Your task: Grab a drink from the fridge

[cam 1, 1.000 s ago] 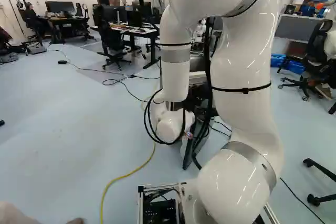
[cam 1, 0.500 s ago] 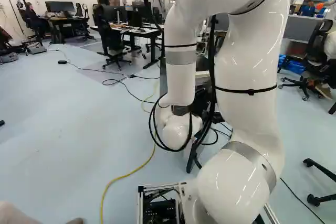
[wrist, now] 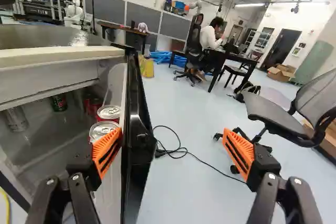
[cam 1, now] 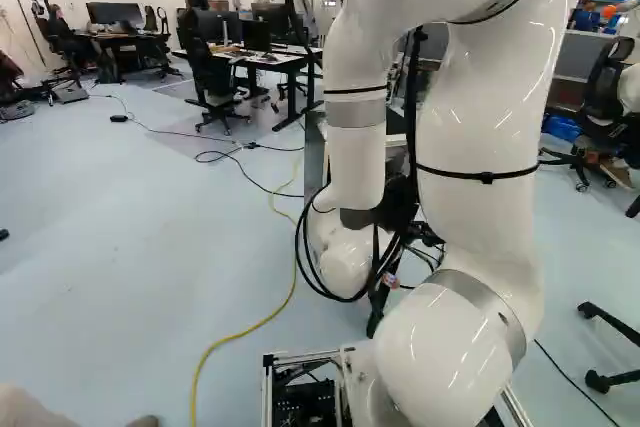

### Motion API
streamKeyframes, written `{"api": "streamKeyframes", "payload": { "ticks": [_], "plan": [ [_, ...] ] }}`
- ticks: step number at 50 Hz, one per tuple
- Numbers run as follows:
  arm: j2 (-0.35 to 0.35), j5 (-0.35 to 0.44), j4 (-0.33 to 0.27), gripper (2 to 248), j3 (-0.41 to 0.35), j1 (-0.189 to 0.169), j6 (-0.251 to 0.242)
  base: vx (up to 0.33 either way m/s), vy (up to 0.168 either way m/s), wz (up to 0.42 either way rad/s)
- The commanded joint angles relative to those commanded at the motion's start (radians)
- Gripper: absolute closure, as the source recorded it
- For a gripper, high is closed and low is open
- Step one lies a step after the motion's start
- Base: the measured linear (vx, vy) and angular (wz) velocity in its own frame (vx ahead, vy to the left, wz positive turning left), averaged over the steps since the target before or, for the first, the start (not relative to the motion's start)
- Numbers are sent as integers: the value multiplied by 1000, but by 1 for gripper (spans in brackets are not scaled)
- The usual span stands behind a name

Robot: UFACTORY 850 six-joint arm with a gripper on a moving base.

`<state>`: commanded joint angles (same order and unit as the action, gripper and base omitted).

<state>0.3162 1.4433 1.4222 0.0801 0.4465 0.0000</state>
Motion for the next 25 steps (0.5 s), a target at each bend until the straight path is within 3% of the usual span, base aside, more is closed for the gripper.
{"api": "streamKeyframes", "payload": {
  "ticks": [25],
  "plan": [
    [-7,1,59,3,-23,-100,0,0,0,0]
  ]
}}
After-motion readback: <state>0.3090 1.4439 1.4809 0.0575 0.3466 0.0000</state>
